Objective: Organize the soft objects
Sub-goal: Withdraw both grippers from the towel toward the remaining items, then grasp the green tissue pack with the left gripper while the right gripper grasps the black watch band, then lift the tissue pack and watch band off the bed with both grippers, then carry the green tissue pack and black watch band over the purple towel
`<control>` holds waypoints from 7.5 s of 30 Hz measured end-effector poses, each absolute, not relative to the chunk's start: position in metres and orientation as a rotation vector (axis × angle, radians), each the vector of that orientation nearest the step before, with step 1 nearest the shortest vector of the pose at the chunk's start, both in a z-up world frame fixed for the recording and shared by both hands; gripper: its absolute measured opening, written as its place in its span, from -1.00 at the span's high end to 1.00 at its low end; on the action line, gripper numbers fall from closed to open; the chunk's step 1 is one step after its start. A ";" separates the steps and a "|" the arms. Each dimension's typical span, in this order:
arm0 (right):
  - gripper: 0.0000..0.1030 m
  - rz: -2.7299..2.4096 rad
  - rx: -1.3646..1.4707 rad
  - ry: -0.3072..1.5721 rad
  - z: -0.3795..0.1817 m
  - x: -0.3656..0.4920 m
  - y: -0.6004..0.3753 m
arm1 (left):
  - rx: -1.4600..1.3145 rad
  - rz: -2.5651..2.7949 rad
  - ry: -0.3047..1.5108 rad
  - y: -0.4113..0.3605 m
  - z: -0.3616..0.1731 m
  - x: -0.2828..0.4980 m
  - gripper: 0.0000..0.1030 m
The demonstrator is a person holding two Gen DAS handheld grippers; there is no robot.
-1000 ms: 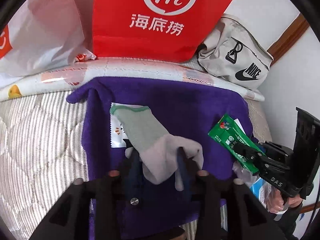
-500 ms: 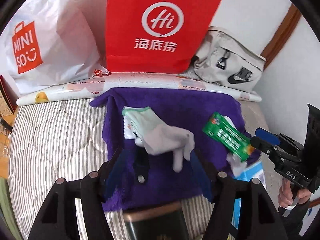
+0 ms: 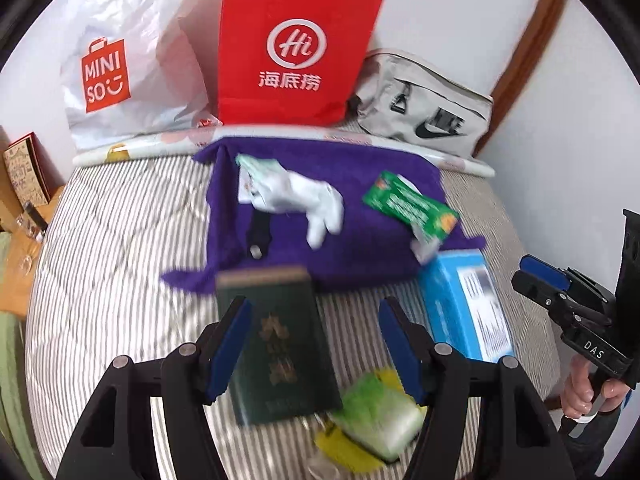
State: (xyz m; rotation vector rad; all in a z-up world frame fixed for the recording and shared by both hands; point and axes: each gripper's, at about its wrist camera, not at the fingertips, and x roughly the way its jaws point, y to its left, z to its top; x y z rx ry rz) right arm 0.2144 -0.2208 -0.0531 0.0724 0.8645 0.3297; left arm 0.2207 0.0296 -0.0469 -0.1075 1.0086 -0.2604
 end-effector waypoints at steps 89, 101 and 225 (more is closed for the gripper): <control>0.60 0.356 -0.143 0.880 -0.177 0.084 -0.186 | -0.248 -0.357 1.057 0.043 -0.138 0.080 0.09; 0.60 0.335 -0.128 0.908 -0.177 0.063 -0.201 | -0.177 -0.383 1.006 0.004 -0.115 0.111 -0.22; 0.62 0.312 -0.019 0.708 -0.049 0.236 -0.227 | -0.239 -0.202 1.018 0.065 -0.058 0.246 0.38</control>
